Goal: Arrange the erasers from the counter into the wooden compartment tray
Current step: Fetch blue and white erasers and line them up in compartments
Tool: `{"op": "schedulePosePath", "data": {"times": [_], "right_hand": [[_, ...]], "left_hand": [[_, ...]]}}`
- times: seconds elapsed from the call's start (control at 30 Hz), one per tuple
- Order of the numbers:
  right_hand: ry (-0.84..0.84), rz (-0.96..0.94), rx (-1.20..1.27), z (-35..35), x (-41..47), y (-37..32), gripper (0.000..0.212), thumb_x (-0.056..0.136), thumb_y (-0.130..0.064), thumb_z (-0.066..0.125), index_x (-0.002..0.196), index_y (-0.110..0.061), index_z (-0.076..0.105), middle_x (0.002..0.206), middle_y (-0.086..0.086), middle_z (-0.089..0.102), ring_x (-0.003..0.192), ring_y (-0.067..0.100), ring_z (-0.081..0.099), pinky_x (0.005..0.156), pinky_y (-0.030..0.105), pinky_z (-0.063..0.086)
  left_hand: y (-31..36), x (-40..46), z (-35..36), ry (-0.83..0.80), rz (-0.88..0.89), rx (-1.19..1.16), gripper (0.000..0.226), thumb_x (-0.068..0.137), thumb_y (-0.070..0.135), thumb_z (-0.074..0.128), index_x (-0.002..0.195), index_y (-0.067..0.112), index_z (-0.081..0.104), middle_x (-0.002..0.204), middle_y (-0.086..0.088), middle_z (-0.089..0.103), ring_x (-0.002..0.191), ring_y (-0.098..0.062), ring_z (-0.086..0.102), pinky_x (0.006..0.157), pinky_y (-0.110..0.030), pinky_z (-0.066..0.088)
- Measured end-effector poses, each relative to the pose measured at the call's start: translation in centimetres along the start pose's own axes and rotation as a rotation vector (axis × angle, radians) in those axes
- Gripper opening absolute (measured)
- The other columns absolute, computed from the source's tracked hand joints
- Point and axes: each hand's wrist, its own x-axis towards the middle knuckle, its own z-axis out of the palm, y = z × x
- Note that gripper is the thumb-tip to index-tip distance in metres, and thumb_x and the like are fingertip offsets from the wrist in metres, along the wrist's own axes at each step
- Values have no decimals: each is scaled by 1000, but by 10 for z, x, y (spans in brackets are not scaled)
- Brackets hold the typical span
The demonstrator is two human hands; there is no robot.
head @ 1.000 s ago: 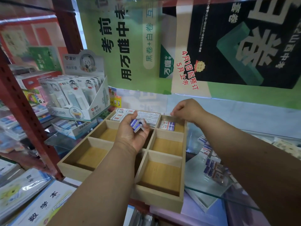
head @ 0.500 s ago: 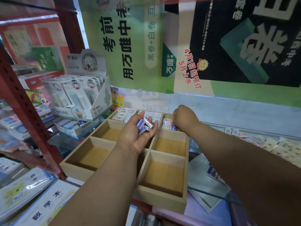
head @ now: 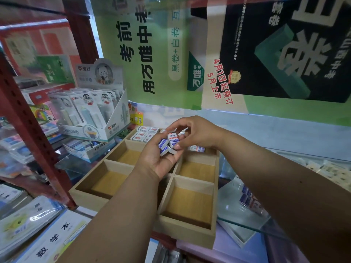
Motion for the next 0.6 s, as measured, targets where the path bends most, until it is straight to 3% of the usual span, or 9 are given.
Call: {"op": "schedulePosePath", "data": {"times": [0.1, 0.2, 0.3, 0.43, 0.5, 0.6], "right_hand": [[160, 16, -103, -14, -1, 3, 39, 68, -15, 84, 104, -15, 69, 92, -9, 66, 79, 2, 60, 65, 8, 42], [303, 198, -369, -40, -4, 16, 35, 68, -27, 84, 98, -16, 72, 84, -7, 63, 78, 11, 57, 66, 20, 40], [185, 378, -642, -49, -10, 36, 36, 68, -35, 83, 96, -14, 72, 95, -1, 67, 89, 16, 59, 73, 25, 45], [104, 425, -718, -37, -15, 56, 31, 69, -40, 80, 92, -19, 73, 95, -4, 66, 93, 18, 59, 84, 32, 47], [78, 422, -757, -33, -17, 67, 15, 78, -36, 72, 81, -22, 73, 89, -4, 65, 97, 20, 58, 82, 33, 45], [67, 492, -776, -30, -19, 78, 21, 89, -39, 55, 76, -23, 61, 101, 2, 59, 110, 24, 44, 81, 34, 34]], "left_hand": [[1, 1, 1, 48, 2, 17, 18, 95, 14, 52, 107, 1, 54, 99, -23, 67, 84, -32, 71, 74, -49, 56], [2, 5, -2, 112, 16, 8, 26, 96, 17, 55, 118, 4, 51, 112, -20, 61, 103, -32, 64, 76, -51, 52], [1, 5, -2, 125, 17, 9, 28, 95, 17, 58, 118, 3, 53, 110, -17, 60, 99, -29, 64, 73, -50, 53], [0, 5, -4, 128, 14, 0, 23, 93, 18, 60, 111, 4, 55, 105, -15, 59, 87, -24, 65, 75, -48, 55], [1, 5, -4, 134, 19, -9, 22, 93, 18, 61, 110, 4, 55, 103, -14, 58, 84, -23, 64, 76, -47, 55], [1, 6, -4, 143, 25, -17, 21, 93, 19, 61, 106, 4, 56, 99, -13, 58, 82, -21, 63, 74, -46, 55]]}}
